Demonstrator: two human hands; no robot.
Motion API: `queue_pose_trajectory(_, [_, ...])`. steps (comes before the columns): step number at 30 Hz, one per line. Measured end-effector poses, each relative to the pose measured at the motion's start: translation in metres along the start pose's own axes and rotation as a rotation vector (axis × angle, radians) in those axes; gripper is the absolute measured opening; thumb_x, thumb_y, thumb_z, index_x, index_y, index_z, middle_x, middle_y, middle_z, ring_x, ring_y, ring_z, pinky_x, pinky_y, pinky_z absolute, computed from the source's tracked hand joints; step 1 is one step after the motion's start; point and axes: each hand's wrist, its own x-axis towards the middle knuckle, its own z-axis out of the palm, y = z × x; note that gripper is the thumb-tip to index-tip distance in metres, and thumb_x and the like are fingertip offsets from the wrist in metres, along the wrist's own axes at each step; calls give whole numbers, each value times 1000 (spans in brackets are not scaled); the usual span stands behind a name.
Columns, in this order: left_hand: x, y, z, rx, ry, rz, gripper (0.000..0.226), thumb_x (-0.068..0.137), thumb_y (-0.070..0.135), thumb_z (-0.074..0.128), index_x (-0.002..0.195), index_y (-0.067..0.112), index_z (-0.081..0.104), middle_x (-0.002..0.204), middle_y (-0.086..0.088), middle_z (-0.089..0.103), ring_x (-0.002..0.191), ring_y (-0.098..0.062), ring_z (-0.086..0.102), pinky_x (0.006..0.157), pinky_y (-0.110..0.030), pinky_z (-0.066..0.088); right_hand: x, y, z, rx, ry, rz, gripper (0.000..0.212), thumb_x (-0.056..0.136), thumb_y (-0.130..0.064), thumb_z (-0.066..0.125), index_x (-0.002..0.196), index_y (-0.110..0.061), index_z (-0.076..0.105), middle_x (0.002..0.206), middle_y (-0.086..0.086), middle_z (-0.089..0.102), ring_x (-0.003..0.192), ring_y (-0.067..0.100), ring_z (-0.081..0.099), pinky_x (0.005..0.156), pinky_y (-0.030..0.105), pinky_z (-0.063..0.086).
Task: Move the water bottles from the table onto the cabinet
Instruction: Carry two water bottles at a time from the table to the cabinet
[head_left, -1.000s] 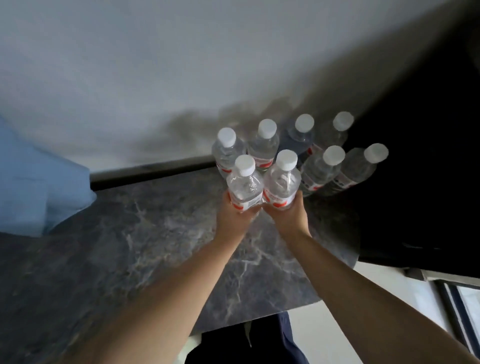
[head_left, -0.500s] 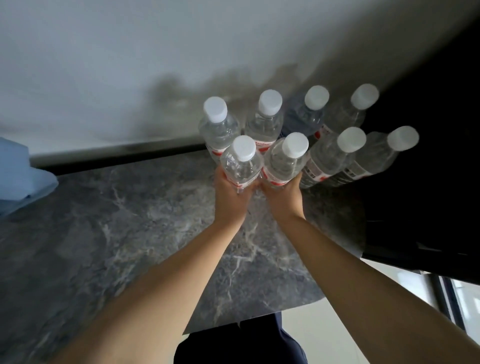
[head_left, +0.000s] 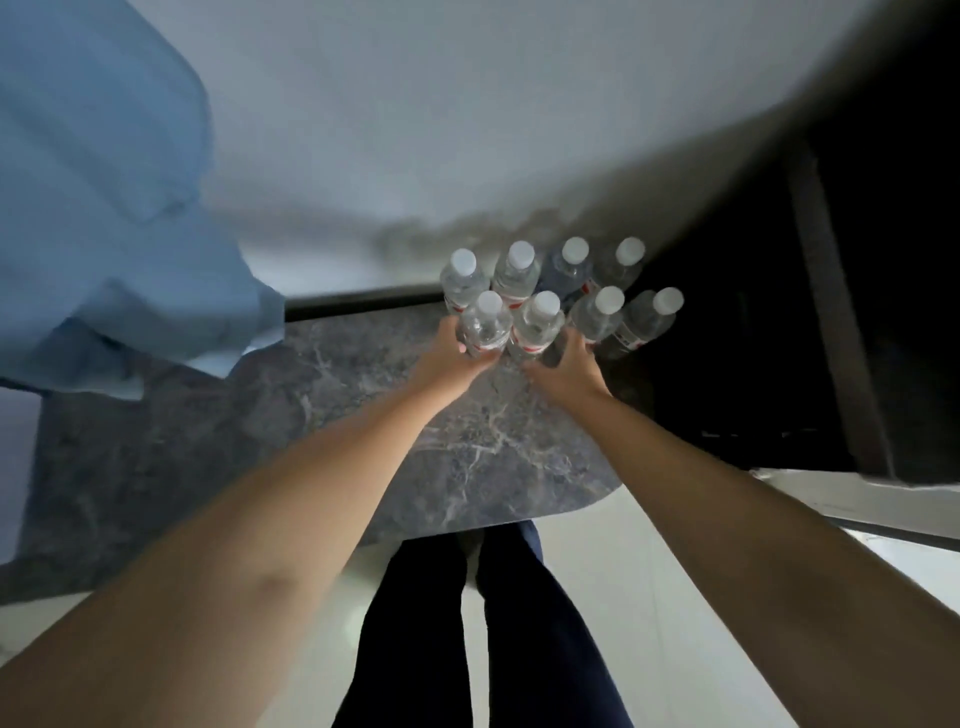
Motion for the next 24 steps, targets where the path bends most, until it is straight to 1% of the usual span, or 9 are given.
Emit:
queue_pose_trajectory(3, [-31,29,-21,141,-3,45,64,85,38,67,137,14,39,120,-5,62,98,-21,60,84,-34,50,-28,-28,-23,-217,-81,-109,79,86,-30,66,150,-14,22,152,15,31,136,34,39,104,41,41])
queue_pose_trajectory(5, [-51,44,-32,194,49,91,57,85,40,66,132,16,44,117,-3,64,95,-20,61,82,-34,51,-42,-49,-37,-337,-110,-214,69,85,-29,66,143,-11,33,143,17,42,130,35,46,102,43,44])
queue_pose_trajectory(7, [-65,49,-43,242,82,102,51,86,44,63,128,18,48,116,-5,65,98,-22,63,84,-38,53,-47,-70,-43,-426,-137,-318,59,85,-28,66,136,-8,43,134,18,52,124,35,52,100,44,46])
queue_pose_trajectory(9, [-85,48,-54,252,128,86,50,88,44,61,129,17,49,118,-7,63,103,-23,62,88,-39,53,-60,-91,-46,-535,-167,-426,58,88,-27,63,138,-5,42,135,19,52,124,36,52,100,44,45])
queue_pose_trajectory(12, [-112,37,-74,189,205,2,52,89,45,60,131,16,49,121,-9,62,105,-23,61,86,-31,49,-82,-116,-41,-670,-214,-519,63,91,-32,60,144,-10,35,136,17,52,120,34,54,98,41,46])
queue_pose_trajectory(14, [-136,26,-92,128,276,-50,52,89,45,60,130,16,50,122,-9,63,107,-22,62,87,-29,48,-98,-132,-26,-732,-258,-585,61,91,-34,60,143,-14,36,135,14,51,119,32,54,96,36,45])
queue_pose_trajectory(17, [-183,2,-118,65,410,-115,53,87,45,62,129,15,51,122,-9,63,109,-23,61,95,-35,49,-133,-156,8,-826,-335,-695,61,90,-32,60,144,-14,37,137,13,52,122,30,53,96,34,44])
queue_pose_trajectory(21, [-263,-42,-142,7,572,-222,49,87,38,66,127,11,55,119,-12,65,110,-25,61,92,-30,46,-197,-180,66,-895,-457,-869,62,90,-31,60,144,-11,37,136,13,54,124,30,53,97,34,43])
queue_pose_trajectory(24, [-332,-86,-155,-23,681,-311,49,88,37,65,127,9,55,119,-14,66,112,-26,61,92,-29,45,-250,-184,111,-937,-535,-966,69,89,-31,61,149,-16,29,136,13,55,120,29,56,94,33,46])
